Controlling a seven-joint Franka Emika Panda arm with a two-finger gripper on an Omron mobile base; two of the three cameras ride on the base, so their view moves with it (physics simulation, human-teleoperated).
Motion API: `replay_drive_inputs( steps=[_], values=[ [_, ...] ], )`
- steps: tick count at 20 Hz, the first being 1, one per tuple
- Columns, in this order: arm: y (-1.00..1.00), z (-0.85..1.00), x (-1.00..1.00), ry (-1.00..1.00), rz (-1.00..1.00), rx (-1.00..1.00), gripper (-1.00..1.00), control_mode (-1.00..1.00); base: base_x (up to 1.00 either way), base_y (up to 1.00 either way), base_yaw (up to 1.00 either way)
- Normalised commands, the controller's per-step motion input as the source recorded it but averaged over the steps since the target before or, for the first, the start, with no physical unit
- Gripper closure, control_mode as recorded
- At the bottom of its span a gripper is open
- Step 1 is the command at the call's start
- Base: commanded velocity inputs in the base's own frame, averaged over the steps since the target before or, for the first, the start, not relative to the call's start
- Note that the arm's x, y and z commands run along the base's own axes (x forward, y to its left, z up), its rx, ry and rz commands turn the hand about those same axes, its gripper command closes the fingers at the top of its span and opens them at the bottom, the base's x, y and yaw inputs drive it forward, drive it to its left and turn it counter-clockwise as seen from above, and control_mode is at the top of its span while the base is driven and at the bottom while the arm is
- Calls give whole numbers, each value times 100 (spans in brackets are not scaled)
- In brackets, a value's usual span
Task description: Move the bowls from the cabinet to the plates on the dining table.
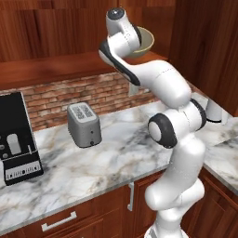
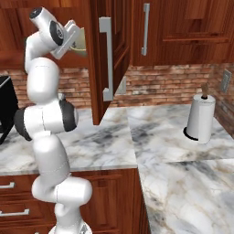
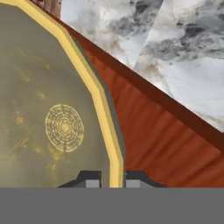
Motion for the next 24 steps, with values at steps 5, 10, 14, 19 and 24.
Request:
replay_drive_inputs(
  steps=[5, 10, 14, 19, 24],
  values=[
    [10, -15, -95, -7, 14, -22, 100, -100, 0, 0, 0],
    [0, -30, -97, -15, 16, -27, 100, -100, 0, 0, 0],
    [0, -18, -100, -14, 19, -17, 100, -100, 0, 0, 0],
    [0, -20, -100, -10, 21, -8, 100, -100, 0, 0, 0],
    [0, -1, -100, -4, 19, 0, 100, -100, 0, 0, 0]
  ],
)
